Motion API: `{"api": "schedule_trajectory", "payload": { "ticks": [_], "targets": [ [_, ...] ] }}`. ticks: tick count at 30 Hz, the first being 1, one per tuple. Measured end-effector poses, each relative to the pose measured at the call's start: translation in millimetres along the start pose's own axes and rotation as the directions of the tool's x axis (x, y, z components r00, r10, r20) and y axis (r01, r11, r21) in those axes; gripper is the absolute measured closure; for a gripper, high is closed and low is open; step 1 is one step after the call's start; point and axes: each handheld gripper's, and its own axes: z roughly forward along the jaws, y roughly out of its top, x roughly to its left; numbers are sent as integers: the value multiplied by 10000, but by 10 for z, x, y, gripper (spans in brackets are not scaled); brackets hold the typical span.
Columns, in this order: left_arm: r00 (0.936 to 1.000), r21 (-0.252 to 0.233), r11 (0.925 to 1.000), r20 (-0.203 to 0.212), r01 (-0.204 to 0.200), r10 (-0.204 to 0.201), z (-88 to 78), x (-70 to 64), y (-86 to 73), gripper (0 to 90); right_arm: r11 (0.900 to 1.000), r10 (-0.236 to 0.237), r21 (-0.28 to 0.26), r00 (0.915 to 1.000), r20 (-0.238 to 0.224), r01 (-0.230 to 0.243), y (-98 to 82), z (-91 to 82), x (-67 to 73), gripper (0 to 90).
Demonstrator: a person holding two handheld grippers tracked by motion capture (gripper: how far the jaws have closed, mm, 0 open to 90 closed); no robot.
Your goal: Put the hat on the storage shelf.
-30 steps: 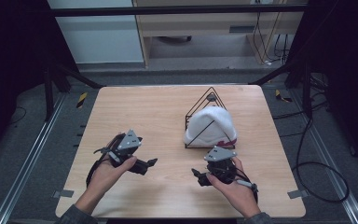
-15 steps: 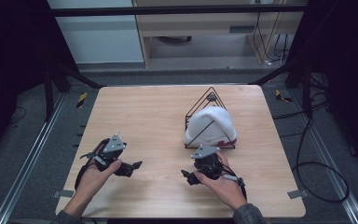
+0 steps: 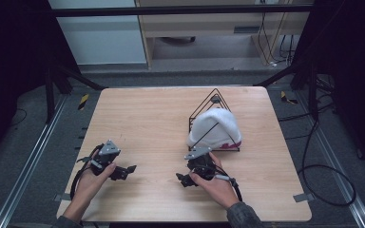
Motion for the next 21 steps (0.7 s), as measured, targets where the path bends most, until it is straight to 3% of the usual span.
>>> {"api": "schedule_trajectory", "payload": {
  "ticks": [4, 9, 21],
  "targets": [
    [9997, 25, 10000, -252, -10, 11, 18, 40, -57, 54, 9999, -108, 116, 9999, 62, 108, 23, 96, 45, 117],
    [9989, 61, 9994, -304, 352, -350, 69, 126, -125, 53, 9999, -105, 69, 9998, 187, 104, 52, 206, 80, 114],
    [9953, -59, 9961, -395, 881, -883, 182, 250, -212, 52, 9986, 517, -169, 9967, 631, -507, 90, 391, 79, 96]
  ]
}}
